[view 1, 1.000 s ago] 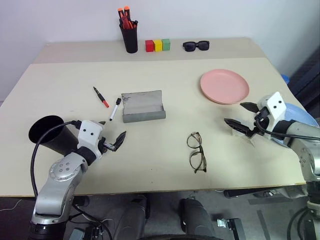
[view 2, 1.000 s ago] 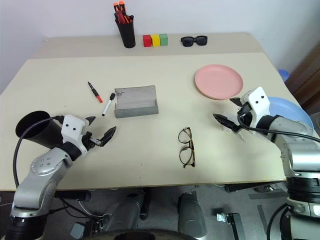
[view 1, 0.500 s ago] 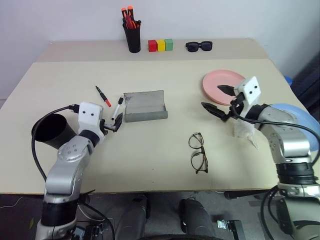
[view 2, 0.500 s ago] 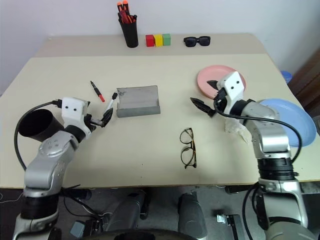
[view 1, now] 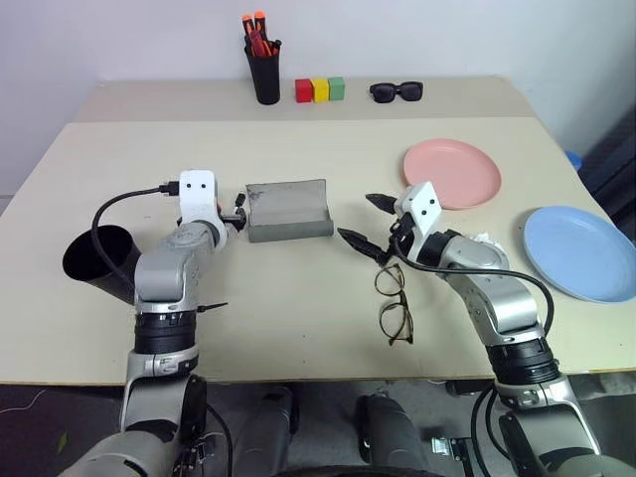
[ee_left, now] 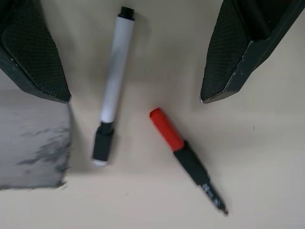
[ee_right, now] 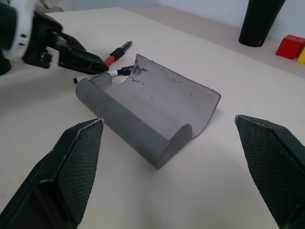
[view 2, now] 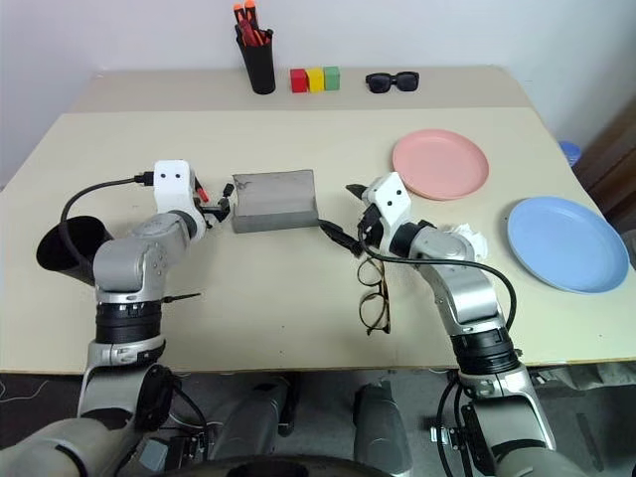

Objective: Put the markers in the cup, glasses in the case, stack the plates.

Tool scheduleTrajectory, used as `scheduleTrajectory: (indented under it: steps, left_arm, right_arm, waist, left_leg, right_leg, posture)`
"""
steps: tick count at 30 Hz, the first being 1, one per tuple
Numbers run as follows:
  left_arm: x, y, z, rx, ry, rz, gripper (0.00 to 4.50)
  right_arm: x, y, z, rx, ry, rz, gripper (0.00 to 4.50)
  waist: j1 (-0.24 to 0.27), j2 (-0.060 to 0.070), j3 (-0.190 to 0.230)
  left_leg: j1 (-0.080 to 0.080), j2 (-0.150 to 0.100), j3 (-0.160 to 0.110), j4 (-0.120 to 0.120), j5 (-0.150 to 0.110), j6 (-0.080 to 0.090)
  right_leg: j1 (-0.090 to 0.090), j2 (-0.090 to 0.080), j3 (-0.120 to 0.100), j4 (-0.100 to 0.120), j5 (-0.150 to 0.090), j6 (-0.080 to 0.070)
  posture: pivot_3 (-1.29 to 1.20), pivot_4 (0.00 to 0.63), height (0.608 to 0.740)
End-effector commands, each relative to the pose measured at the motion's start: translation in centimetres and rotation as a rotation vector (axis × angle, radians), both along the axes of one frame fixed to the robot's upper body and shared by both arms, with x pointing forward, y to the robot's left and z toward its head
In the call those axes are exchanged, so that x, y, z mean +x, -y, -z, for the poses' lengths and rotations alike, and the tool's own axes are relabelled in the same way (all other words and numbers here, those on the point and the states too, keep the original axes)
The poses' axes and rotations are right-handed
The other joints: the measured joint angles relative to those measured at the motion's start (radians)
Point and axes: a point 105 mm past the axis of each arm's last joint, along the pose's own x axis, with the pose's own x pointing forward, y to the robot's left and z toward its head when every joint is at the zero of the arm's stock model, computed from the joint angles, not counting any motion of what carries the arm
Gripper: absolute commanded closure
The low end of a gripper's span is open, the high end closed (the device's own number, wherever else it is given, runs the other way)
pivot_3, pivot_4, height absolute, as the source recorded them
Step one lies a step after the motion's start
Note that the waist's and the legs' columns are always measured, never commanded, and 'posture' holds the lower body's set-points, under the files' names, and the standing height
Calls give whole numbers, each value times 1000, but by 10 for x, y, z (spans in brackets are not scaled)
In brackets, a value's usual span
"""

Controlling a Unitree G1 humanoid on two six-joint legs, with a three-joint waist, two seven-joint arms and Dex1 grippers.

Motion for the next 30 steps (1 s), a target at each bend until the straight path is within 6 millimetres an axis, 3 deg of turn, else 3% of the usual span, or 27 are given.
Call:
scheduleTrajectory:
  steps: [1,12,15,22,25,30]
  left_arm:
    - [5,-5,-11,-8,-2,-17,46]
    - [0,4,7,-73,-237,34,46]
    - [-2,0,10,-43,-267,22,877]
    - [-6,-5,12,-9,-276,-9,4478]
    - [-3,-4,6,-23,-232,-11,4478]
    - [5,2,-21,-46,0,14,4478]
  right_arm:
    - [-6,-7,-17,19,59,-21,0]
    - [-20,-21,-33,34,87,-105,0]
    - [-20,-23,-32,34,86,-110,0]
    - [-19,-27,-29,35,84,-129,0]
    - [-19,-29,-29,37,86,-136,0]
    - [-21,-36,-28,45,84,-154,0]
  waist:
    - [-1,0,0]
    - [-3,0,0]
    - [-4,0,0]
    - [-4,0,0]
    - [-5,0,0]
    - [-5,0,0]
  left_leg:
    - [0,0,0,0,0,0]
    - [0,0,0,0,0,0]
    - [0,0,0,0,0,0]
    - [1,0,0,0,0,-1]
    - [1,0,0,0,0,-1]
    - [1,0,0,0,0,-1]
  right_leg:
    - [0,0,0,0,0,0]
    - [0,0,0,0,0,0]
    - [0,0,0,0,0,0]
    - [0,0,0,1,0,0]
    - [0,0,0,1,0,0]
    - [0,0,0,1,0,0]
  posture:
    - [0,150,740]
    - [0,150,740]
    - [0,150,740]
    - [0,150,740]
    - [0,150,740]
    - [0,150,740]
